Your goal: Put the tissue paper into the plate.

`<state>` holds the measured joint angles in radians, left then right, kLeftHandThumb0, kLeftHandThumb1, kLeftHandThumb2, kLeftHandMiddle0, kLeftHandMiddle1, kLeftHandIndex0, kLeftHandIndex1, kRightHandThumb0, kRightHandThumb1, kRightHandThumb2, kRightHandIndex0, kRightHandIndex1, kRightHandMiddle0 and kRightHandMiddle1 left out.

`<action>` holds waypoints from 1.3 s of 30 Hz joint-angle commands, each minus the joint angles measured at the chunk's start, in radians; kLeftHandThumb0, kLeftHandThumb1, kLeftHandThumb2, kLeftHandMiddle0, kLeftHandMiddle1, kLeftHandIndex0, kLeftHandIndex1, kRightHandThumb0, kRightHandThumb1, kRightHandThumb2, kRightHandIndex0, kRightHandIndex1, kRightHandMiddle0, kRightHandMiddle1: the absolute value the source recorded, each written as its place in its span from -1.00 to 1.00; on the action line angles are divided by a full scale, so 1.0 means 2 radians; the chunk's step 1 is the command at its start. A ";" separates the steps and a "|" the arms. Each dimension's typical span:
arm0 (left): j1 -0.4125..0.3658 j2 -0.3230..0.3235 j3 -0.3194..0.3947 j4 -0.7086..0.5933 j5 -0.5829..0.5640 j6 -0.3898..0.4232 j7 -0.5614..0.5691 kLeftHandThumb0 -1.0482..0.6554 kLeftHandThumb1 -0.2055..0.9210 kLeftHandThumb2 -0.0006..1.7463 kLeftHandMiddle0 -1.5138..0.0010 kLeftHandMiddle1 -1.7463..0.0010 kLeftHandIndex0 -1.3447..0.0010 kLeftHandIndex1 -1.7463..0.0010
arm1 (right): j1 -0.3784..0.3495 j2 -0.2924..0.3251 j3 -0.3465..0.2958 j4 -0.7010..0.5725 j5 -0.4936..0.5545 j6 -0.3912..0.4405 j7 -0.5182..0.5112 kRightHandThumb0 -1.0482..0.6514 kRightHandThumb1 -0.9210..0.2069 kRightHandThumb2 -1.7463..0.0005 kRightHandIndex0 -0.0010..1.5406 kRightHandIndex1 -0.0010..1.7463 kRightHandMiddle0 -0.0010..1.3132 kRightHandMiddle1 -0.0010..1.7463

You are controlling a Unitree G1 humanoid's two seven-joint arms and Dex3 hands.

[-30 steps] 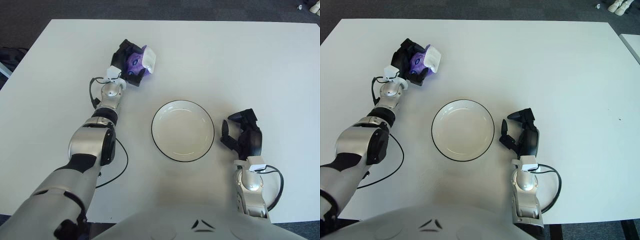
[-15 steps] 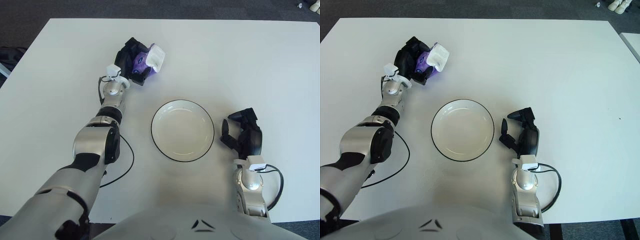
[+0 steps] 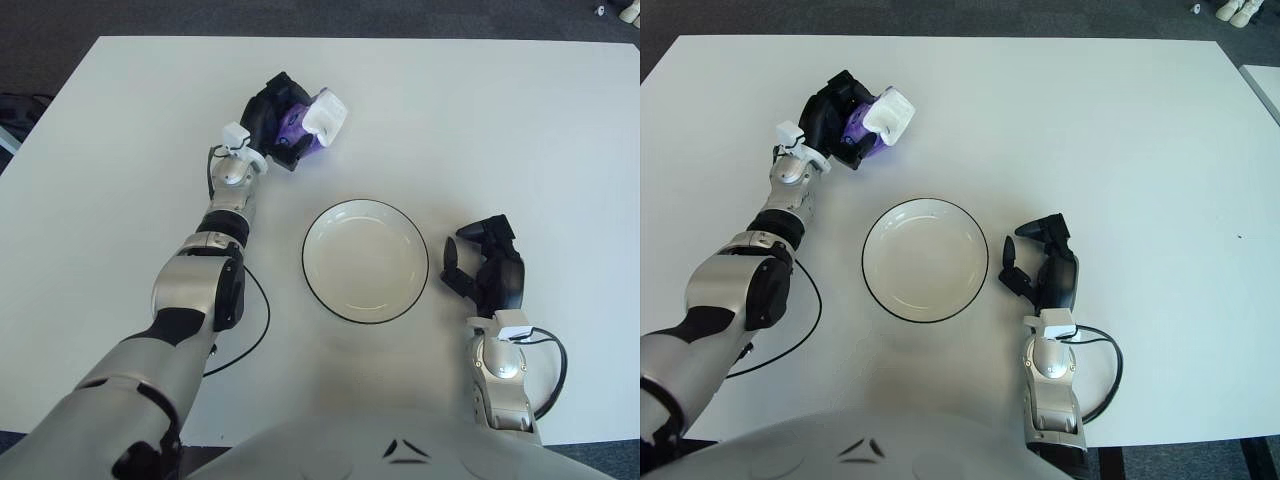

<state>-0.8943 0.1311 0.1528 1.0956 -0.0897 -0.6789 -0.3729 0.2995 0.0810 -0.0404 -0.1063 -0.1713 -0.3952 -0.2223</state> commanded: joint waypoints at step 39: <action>0.159 0.071 -0.144 -0.459 0.017 0.002 -0.101 0.23 -0.82 1.00 -0.28 -0.85 -0.05 -1.00 | 0.007 0.003 -0.003 0.037 0.004 0.045 -0.005 -0.25 -0.34 -0.18 -0.36 0.76 -0.34 1.00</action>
<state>-0.5991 0.2650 -0.1090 0.2240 0.0007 -0.6701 -0.5307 0.2675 0.0860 -0.0445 -0.0905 -0.1719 -0.3738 -0.2398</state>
